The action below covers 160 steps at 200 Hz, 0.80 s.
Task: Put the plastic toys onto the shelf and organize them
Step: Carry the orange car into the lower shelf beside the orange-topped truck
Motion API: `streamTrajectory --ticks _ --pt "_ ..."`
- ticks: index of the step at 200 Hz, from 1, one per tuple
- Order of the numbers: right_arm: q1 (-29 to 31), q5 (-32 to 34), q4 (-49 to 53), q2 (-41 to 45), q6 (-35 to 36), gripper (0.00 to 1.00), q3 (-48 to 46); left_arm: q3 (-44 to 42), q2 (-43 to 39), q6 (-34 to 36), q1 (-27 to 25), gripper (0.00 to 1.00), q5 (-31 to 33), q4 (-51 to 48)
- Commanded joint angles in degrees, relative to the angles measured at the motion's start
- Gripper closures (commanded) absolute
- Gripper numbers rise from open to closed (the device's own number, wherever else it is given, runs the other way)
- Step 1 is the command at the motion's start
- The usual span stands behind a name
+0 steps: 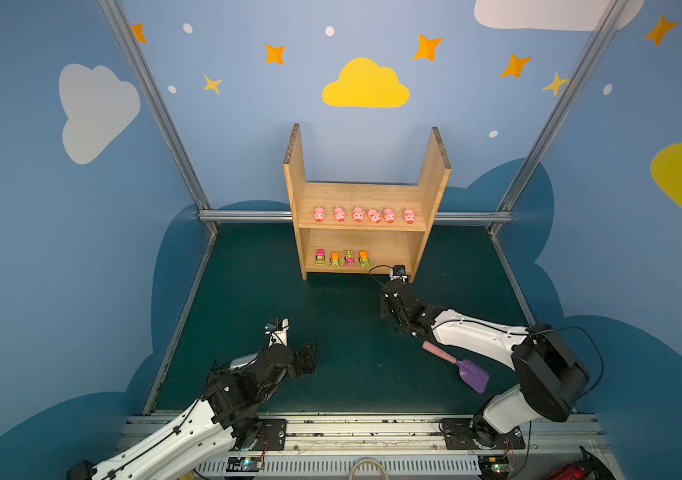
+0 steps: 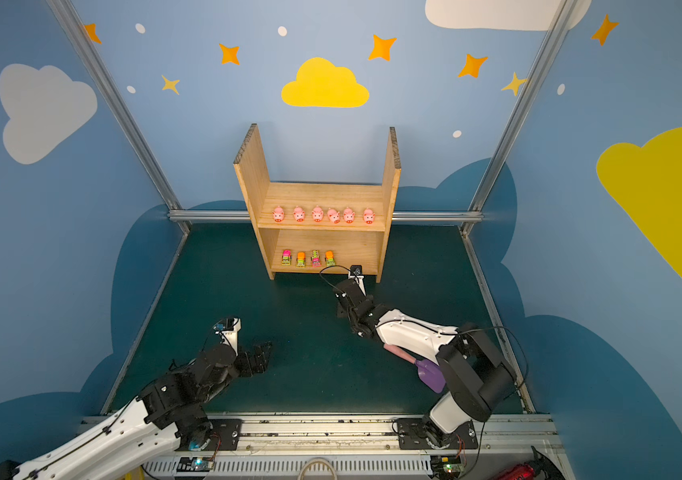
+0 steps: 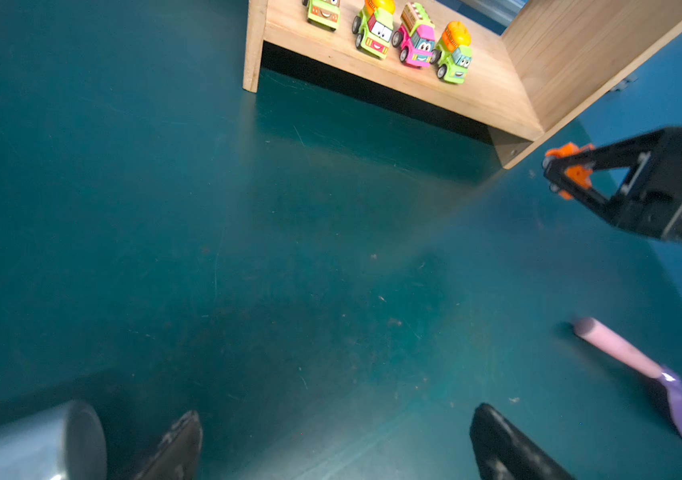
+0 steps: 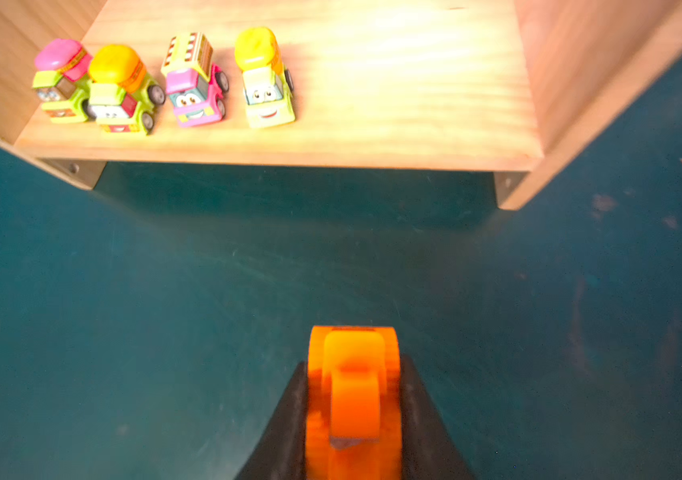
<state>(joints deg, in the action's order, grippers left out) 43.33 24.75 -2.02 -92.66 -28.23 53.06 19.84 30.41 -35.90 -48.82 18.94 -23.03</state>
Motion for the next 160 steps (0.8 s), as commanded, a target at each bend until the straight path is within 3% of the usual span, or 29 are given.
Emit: streamTrajectory --ticks 1,69,160 --pt "-2.56 -3.73 -3.43 -3.58 3.38 0.74 3.67 1.8 2.29 2.74 0.63 0.0 2.17 3.18" --pt "-7.55 -8.52 -4.63 -13.43 6.71 0.74 14.04 4.57 9.53 5.7 2.96 0.0 1.04 6.06" --pt "-10.0 -10.08 -4.14 -22.19 7.27 0.73 23.23 4.38 7.22 6.11 4.54 0.0 1.18 5.7"
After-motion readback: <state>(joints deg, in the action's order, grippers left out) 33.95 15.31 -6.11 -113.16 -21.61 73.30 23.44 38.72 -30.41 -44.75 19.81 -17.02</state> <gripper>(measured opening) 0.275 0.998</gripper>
